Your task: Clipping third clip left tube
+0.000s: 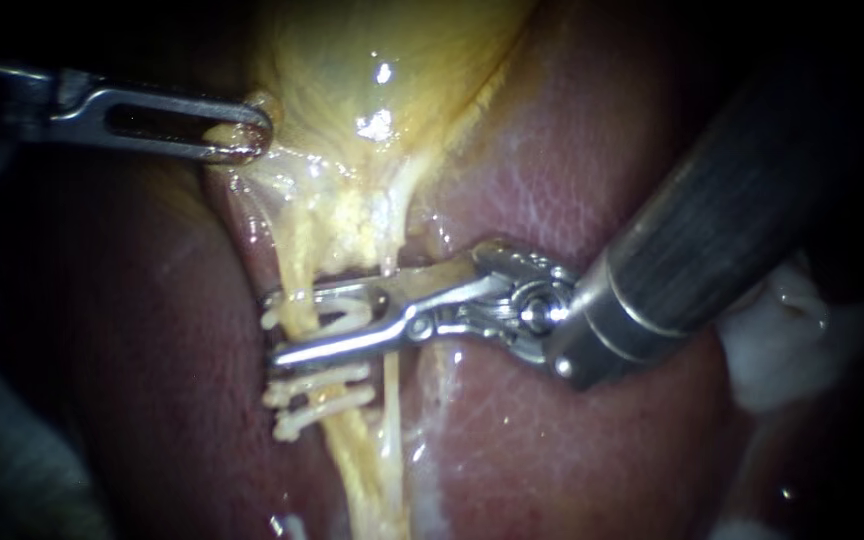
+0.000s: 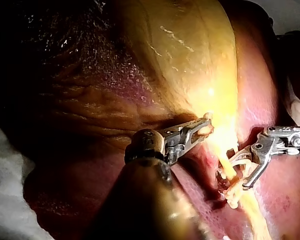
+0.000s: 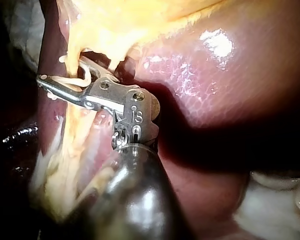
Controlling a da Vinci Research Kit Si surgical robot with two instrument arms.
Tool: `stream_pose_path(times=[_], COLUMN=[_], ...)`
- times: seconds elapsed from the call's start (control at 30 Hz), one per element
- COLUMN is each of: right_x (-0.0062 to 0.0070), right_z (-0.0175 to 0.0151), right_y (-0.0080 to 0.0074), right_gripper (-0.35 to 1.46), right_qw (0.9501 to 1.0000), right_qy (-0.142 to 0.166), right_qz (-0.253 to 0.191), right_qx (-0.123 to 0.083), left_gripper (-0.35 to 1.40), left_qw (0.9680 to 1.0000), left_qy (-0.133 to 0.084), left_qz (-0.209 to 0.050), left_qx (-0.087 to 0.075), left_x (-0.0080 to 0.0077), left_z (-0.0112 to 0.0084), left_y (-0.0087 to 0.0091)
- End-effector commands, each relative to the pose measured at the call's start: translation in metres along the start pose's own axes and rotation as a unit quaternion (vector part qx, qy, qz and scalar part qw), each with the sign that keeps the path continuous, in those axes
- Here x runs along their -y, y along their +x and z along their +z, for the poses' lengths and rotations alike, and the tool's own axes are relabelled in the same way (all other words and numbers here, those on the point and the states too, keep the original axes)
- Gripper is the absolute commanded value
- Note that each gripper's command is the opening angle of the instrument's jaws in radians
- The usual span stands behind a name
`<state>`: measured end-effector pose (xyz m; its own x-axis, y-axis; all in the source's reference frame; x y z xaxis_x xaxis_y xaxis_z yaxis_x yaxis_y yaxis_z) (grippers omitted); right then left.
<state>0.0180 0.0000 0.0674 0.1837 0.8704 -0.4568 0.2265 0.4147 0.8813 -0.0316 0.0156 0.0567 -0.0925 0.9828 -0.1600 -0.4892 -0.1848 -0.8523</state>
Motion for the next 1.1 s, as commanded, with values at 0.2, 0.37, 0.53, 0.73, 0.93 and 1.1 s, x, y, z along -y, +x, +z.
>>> stream_pose_path(times=[0.2,0.37,0.53,0.73,0.93,1.1], right_x=[0.0010,0.0009,-0.0003,-0.0014,-0.0022,-0.0022], right_z=[-0.0026,-0.0035,-0.0032,-0.0019,-0.0005,0.0003], right_y=[-0.0003,-0.0001,-0.0004,-0.0011,-0.0014,-0.0013], right_gripper=[0.48,0.48,0.48,0.49,0.50,0.50], right_qw=[0.9997,0.9997,0.9995,0.9994,0.9992,0.9996], right_qy=[-0.015,-0.020,-0.027,-0.032,-0.035,-0.023], right_qz=[0.002,0.002,0.000,-0.003,-0.014,-0.014], right_qx=[0.018,0.017,0.017,0.017,0.017,0.006], left_gripper=[-0.35,-0.35,-0.35,-0.35,-0.35,-0.35], left_qw=[1.0000,1.0000,1.0000,1.0000,1.0000,1.0000], left_qy=[0.000,0.000,0.000,0.000,0.000,0.000], left_qz=[0.000,0.000,0.000,0.000,0.000,0.000], left_qx=[0.000,0.000,0.000,0.000,0.000,0.000], left_x=[0.0000,0.0000,0.0000,0.0000,0.0000,0.0000], left_z=[0.0000,0.0000,0.0000,0.0000,0.0000,0.0000], left_y=[0.0000,0.0000,0.0000,0.0000,0.0000,0.0000])
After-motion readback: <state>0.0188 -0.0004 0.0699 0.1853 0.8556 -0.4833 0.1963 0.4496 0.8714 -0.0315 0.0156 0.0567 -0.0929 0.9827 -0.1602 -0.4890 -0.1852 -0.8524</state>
